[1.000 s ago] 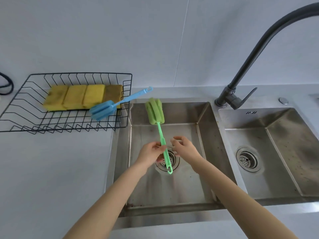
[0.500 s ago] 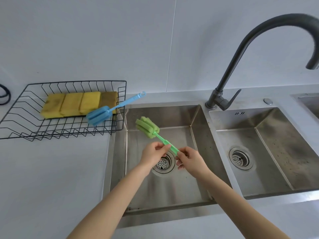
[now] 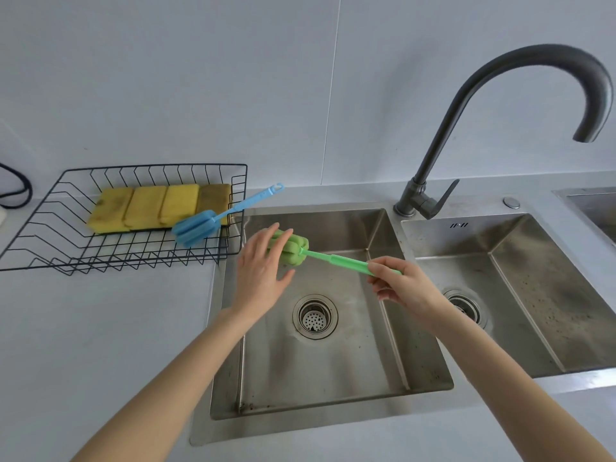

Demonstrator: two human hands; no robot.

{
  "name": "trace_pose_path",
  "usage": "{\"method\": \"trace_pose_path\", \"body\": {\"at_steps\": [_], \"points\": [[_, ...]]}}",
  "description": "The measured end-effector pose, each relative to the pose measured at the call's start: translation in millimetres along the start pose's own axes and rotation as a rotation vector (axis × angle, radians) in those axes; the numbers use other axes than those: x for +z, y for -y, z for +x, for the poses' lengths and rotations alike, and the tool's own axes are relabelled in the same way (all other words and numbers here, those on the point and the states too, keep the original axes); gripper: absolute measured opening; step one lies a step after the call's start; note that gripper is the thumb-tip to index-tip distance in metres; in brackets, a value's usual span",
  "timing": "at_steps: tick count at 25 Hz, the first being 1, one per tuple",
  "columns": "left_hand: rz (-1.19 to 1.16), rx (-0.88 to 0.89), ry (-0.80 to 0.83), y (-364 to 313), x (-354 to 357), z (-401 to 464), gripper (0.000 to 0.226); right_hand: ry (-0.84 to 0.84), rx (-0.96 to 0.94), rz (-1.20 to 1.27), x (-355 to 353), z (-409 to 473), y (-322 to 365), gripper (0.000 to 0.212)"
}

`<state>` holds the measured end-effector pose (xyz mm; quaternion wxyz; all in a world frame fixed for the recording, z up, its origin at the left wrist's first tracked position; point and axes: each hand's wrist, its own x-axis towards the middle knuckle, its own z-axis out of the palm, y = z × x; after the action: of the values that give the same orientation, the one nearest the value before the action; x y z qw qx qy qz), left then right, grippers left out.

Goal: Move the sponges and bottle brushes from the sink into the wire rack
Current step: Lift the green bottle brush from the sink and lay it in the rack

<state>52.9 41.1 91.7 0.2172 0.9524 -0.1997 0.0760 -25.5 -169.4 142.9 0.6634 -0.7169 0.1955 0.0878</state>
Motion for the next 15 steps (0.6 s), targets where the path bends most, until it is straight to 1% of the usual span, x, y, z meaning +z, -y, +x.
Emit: {"method": "trace_pose_path", "body": {"at_steps": [4,9,15], "points": [[0.062,0.019,-0.064,11,-12,2,0.060,0.087,-0.008,0.034,-1,1,10,0.012],[0.087,0.018,-0.087,33,-29,-3,0.051,0.111,-0.033,0.021,11,11,24,0.011],[0.028,-0.083,-0.111,59,-64,5,0.050,0.130,-0.134,0.078,38,34,57,0.016]]}}
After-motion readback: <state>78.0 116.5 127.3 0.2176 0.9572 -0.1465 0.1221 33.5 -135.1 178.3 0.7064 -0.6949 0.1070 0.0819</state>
